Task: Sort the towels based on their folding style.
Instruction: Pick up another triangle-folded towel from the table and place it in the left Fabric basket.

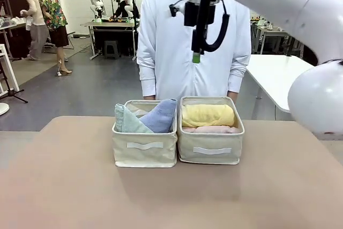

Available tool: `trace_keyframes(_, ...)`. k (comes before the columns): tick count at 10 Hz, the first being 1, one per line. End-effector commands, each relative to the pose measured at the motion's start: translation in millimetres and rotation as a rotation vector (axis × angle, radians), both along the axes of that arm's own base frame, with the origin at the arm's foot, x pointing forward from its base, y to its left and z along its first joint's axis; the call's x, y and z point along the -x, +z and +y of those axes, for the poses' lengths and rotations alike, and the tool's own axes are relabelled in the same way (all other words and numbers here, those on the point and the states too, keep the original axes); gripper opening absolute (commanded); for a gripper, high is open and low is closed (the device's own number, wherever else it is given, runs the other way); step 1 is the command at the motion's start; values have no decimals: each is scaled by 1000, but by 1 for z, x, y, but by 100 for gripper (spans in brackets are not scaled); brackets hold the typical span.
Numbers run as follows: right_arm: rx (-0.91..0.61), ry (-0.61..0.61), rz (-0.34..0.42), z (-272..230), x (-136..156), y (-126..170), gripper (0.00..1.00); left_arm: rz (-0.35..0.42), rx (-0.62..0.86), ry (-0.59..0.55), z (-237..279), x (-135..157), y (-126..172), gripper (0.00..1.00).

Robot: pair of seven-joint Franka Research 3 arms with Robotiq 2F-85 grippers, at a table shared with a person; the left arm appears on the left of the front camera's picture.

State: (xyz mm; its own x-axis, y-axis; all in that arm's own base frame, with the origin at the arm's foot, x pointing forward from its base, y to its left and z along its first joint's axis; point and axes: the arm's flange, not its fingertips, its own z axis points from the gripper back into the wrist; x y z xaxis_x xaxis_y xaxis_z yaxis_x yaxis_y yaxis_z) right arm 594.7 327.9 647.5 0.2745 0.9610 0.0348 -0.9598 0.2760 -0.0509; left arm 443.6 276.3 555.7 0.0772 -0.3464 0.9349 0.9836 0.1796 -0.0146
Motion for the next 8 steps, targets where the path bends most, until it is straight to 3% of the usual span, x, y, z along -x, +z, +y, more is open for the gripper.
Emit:
trace_keyframes(1, 23, -97, 131, -96, 129, -123, 100, 4, -12, 1, -1, 3, 1, 100)
trace_keyframes(3, 58, -149, 172, -120, 146, -134, 100, 4, -12, 1, -1, 3, 1, 100)
trace_keyframes(6, 18, -270, 176, -165, 186, -148, 100, 4, -12, 1, -1, 3, 1, 100)
trace_keyframes(8, -52, -360, 92, -200, 221, -140, 100, 4, -12, 1, -1, 3, 1, 100)
